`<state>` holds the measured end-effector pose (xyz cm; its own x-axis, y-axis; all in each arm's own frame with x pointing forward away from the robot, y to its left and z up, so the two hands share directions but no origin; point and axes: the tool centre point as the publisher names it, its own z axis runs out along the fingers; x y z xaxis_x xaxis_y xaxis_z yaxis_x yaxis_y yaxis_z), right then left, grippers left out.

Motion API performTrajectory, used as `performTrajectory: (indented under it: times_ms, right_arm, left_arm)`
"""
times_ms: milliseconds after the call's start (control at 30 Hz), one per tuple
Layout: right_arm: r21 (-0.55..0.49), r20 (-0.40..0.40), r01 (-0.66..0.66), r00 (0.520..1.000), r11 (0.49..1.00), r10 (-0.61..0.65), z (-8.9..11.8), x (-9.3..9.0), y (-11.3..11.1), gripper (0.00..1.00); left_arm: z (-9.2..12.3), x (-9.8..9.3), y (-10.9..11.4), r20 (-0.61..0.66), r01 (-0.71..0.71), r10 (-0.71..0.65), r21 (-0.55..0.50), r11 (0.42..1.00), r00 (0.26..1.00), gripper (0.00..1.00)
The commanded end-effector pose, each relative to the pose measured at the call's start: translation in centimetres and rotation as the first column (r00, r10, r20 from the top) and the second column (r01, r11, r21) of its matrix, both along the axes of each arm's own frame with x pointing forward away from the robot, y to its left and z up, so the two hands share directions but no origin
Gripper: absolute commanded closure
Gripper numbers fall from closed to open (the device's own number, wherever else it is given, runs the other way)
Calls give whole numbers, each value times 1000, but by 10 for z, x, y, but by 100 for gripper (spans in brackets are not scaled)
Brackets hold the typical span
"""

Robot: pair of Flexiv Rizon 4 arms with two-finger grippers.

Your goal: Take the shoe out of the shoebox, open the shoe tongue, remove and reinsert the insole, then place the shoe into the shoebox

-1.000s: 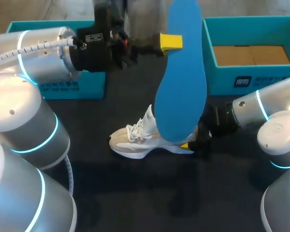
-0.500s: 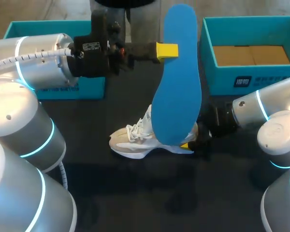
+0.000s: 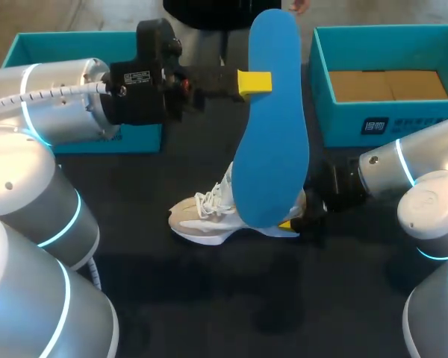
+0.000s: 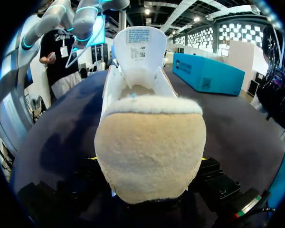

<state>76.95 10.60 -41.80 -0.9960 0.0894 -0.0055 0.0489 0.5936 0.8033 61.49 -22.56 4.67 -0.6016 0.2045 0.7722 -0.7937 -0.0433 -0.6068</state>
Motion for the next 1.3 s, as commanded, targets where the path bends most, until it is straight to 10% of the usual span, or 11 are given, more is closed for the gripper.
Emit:
performTrajectory:
  times_ms: [33, 433, 1300]
  right_arm:
    - [-3, 0, 1, 1000, 1000, -1, -1, 1, 2, 0]
    - [-3, 0, 1, 1000, 1000, -1, -1, 1, 2, 0]
    - [-338, -44, 112, 990, 935, -134, 43, -1, -30, 0]
  left_arm:
    - [-1, -1, 0, 0, -2, 2, -4, 1000, 1000, 100]
    - [-1, -1, 0, 0, -2, 2, -4, 1000, 1000, 100]
    - [-1, -1, 0, 0, -2, 2, -4, 1000, 1000, 100]
